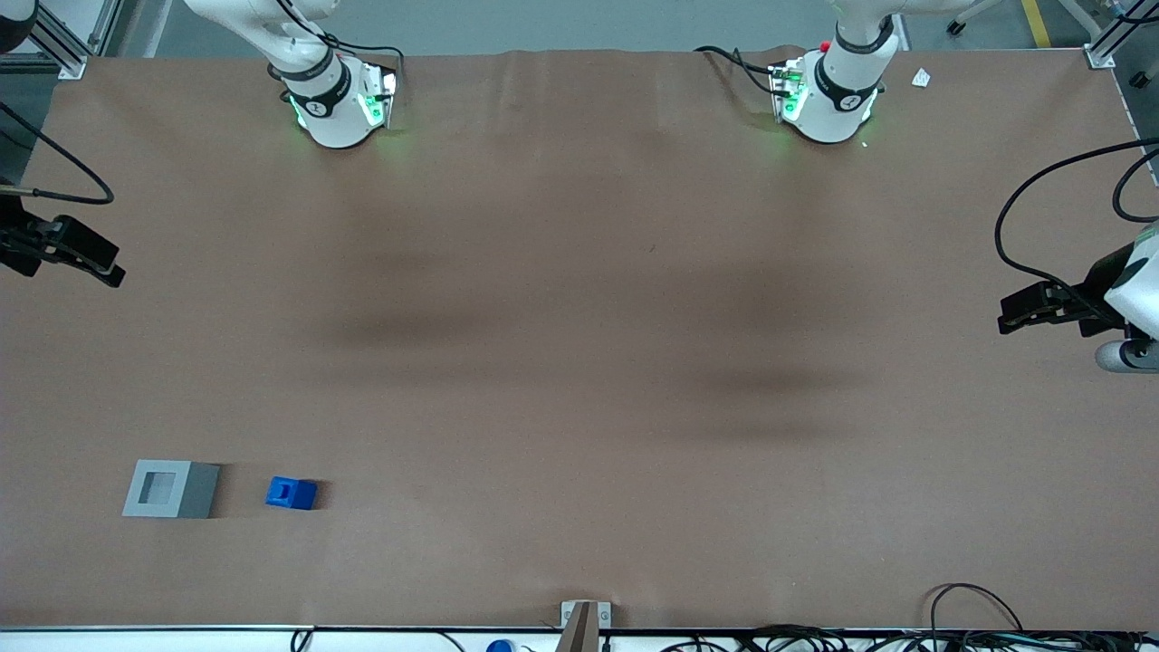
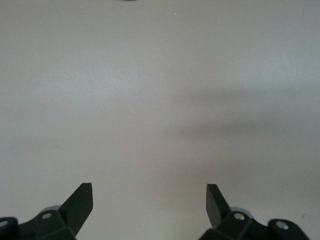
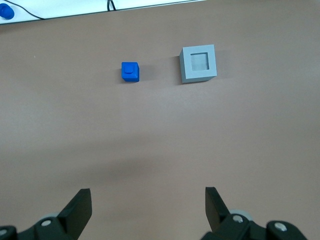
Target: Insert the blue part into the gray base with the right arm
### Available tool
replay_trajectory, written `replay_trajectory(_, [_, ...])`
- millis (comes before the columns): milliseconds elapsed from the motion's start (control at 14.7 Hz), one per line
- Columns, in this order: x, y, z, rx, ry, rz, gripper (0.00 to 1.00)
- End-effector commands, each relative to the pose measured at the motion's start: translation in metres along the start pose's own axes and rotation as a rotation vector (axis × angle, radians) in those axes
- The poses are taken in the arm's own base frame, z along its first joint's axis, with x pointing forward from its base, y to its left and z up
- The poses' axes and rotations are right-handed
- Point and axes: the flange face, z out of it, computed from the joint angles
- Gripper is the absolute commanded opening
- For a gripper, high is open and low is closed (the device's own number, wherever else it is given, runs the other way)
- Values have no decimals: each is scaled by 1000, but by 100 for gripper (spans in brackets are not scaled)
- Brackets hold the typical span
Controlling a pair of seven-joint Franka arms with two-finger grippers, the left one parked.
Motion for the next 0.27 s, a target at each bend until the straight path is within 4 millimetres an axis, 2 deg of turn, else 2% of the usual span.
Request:
replay_trajectory(0, [-7, 4, -5, 6, 7, -108, 100])
replay_trajectory(204, [-7, 5, -5, 10, 5, -118, 100])
